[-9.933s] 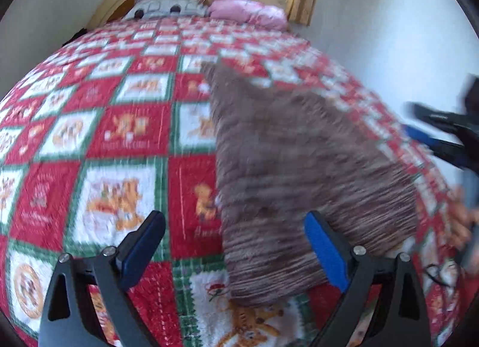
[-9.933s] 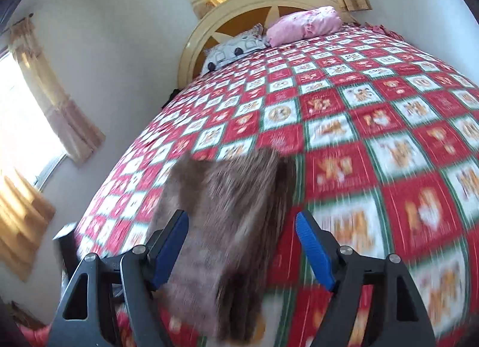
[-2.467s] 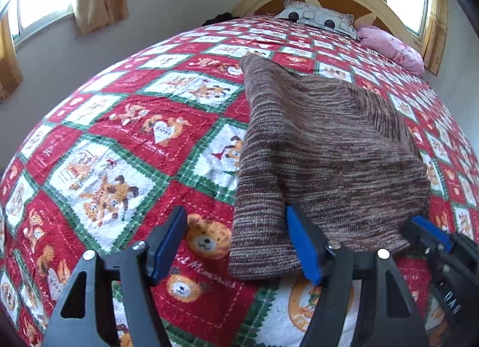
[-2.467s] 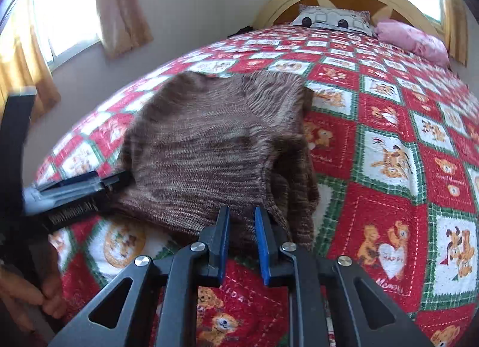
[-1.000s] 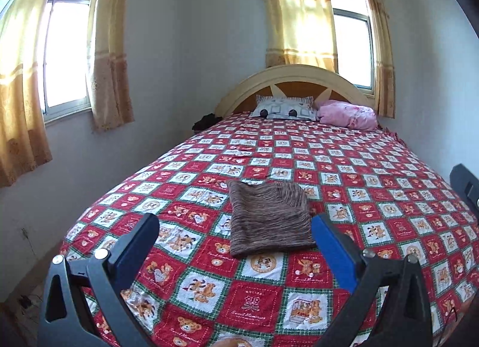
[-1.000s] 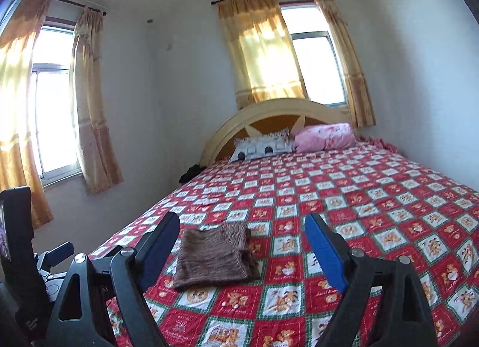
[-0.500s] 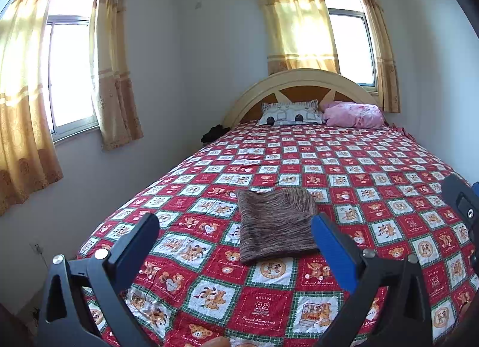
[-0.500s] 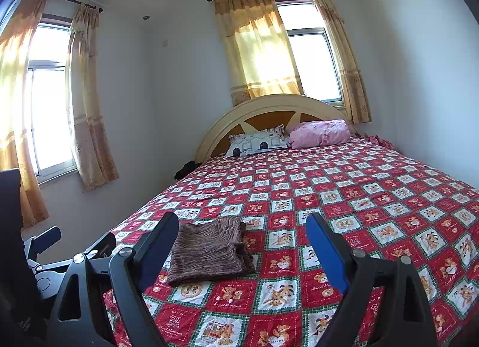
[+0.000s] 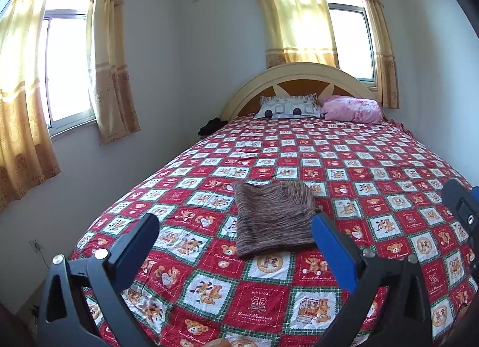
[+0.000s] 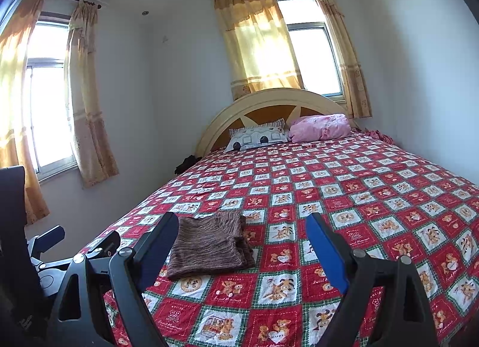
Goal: Fold small clothes
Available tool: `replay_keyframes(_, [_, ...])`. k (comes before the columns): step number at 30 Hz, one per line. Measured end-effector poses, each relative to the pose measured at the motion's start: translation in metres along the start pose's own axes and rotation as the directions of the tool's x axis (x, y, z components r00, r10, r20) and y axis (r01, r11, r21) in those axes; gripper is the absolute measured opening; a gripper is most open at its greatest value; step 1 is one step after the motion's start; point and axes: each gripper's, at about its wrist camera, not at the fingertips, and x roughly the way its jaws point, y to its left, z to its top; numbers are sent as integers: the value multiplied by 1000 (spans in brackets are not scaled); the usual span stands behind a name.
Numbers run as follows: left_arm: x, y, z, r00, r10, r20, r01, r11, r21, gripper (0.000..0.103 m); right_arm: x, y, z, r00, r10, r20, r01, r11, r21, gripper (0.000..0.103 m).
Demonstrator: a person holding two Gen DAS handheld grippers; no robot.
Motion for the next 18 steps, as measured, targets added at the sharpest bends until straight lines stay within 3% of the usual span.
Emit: replay_keyframes(18, [-1, -5, 0, 1000, 11, 8, -11, 1000, 3, 103, -5, -2, 0, 1000, 1, 1, -1, 1000, -5, 87])
